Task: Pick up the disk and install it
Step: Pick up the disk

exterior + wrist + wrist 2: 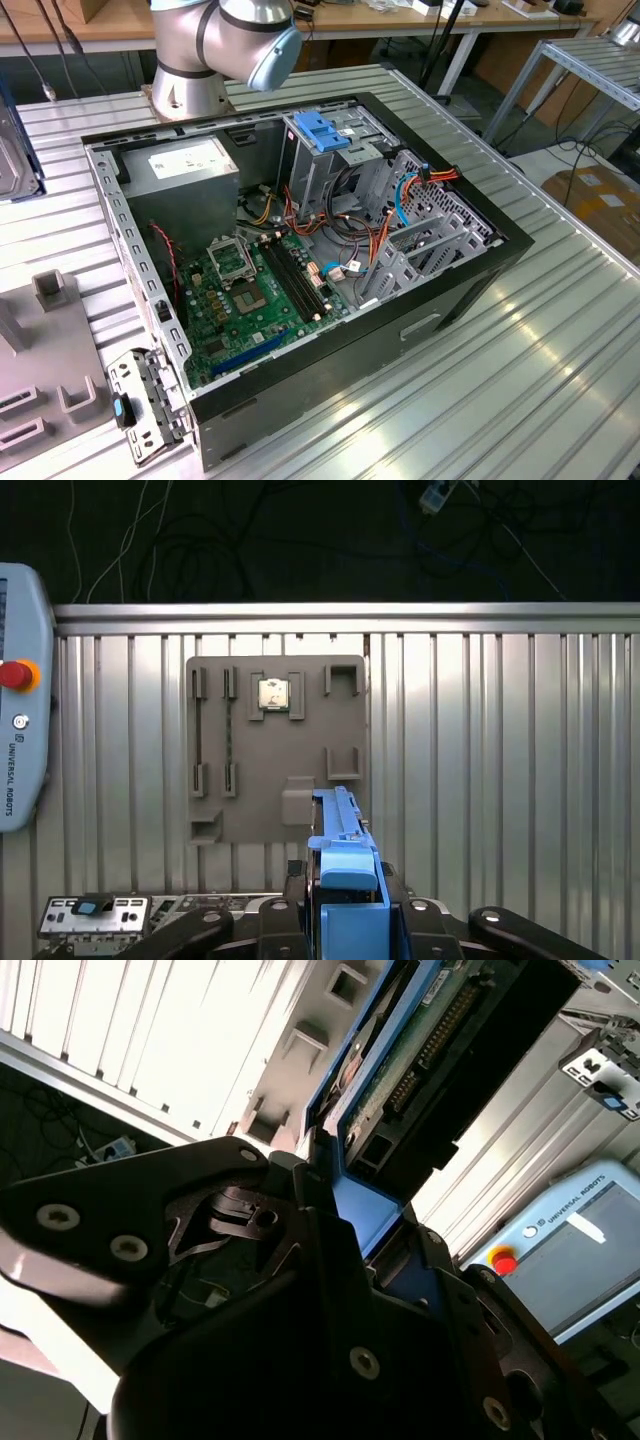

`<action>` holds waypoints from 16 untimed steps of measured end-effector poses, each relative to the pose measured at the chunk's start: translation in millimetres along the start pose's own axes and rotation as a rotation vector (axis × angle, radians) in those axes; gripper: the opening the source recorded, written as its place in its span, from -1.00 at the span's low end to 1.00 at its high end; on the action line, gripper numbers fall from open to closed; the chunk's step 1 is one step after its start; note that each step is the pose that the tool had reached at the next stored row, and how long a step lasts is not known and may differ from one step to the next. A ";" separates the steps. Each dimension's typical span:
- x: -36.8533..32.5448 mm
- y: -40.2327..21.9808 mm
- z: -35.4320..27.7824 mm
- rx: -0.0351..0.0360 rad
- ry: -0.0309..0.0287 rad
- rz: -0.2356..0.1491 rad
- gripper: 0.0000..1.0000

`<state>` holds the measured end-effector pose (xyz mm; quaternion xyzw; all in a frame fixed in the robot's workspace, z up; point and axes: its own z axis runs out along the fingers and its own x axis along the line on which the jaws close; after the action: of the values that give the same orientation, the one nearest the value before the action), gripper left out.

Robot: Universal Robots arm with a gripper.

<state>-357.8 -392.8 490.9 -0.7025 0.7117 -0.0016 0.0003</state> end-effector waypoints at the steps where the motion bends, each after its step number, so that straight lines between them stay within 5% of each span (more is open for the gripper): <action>1: 0.0 -2.2 0.0 0.0000 0.0000 0.000 -0.25; 16: -0.4 -37.5 0.2 0.0000 0.0001 0.000 -0.25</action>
<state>-320.3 -392.9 490.8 -0.7025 0.7117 -0.0016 0.0003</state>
